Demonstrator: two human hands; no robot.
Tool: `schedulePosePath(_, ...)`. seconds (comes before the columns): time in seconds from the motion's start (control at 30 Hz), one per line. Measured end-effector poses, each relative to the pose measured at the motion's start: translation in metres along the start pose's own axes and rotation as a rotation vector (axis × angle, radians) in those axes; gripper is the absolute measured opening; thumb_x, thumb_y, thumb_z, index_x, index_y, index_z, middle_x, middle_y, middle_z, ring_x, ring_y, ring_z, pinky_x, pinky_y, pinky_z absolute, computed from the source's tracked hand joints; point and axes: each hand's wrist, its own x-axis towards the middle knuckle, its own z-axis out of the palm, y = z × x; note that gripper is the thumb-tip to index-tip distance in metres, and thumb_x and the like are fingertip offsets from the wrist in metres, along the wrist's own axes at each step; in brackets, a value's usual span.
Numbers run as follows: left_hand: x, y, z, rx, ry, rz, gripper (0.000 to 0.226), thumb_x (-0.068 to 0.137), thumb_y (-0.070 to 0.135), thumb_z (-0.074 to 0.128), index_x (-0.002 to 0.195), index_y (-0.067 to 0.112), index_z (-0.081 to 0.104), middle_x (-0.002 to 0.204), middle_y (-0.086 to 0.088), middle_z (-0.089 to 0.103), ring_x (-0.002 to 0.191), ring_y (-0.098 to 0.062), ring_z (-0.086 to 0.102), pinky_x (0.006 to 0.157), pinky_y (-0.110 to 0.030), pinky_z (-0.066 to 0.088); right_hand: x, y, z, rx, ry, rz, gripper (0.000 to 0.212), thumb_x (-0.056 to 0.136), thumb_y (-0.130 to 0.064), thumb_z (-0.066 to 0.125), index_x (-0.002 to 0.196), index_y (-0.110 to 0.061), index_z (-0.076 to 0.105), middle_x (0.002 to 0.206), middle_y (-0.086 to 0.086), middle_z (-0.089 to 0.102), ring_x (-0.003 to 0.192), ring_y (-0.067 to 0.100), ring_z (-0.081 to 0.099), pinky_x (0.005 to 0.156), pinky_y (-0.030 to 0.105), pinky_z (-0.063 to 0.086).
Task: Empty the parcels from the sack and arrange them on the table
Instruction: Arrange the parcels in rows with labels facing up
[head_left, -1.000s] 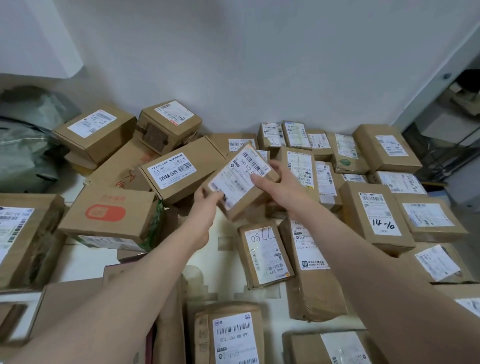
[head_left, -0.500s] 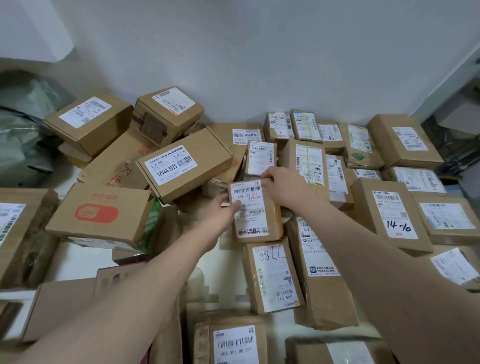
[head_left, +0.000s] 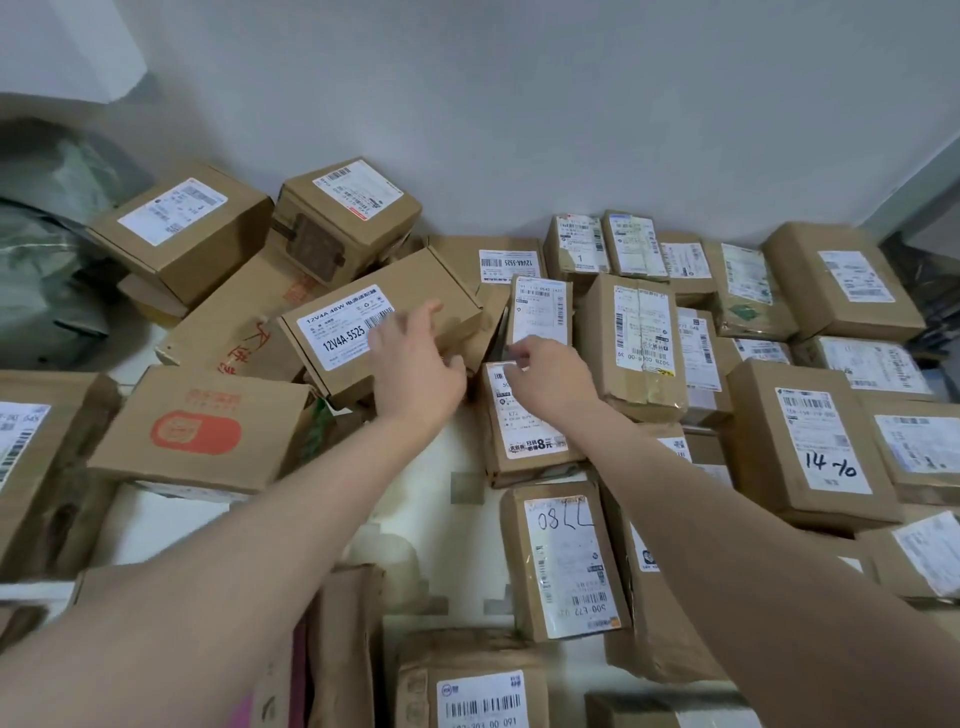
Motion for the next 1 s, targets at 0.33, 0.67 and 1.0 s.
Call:
schedulePosePath(0.33,0.075,-0.034,-0.043,0.533,-0.393,-0.192,0.146,0.050,0.069,0.082,0.151,0.030,-0.016,0.154,-0.024,0.008,0.145,-0.039,0.002,0.115,-0.060,-0.004,0.020,-0.028,0.022,0.328,-0.079,0.143,0.042,0.094,-0.027,0.054,0.135,-0.021,0.049,0.122,0.000,0.063,0.103,0.018,0.057,0.087,0.032,0.049)
schedulePosePath(0.67,0.046,-0.028,-0.050,0.529,-0.274,0.217,0.139,0.046,0.061,0.085,0.150,0.031,-0.003,0.145,-0.010,0.015,0.140,-0.031,0.010,0.115,-0.063,-0.005,0.009,-0.042,0.007,0.768,0.033,0.171,0.078,0.086,-0.063,0.055,0.149,-0.025,0.027,0.138,-0.003,0.046,0.125,0.017,0.048,0.105,0.040,0.043)
schedulePosePath(1.0,0.018,0.003,-0.066,-0.022,-0.301,0.045,0.056,0.096,0.055,0.041,0.143,0.024,0.039,0.136,-0.003,0.054,0.121,-0.025,0.051,0.097,-0.038,0.043,-0.035,-0.013,-0.054,0.589,-0.111,-0.113,0.043,0.089,-0.044,0.065,0.128,-0.032,0.053,0.123,-0.007,0.061,0.105,0.009,0.062,0.091,0.031,0.053)
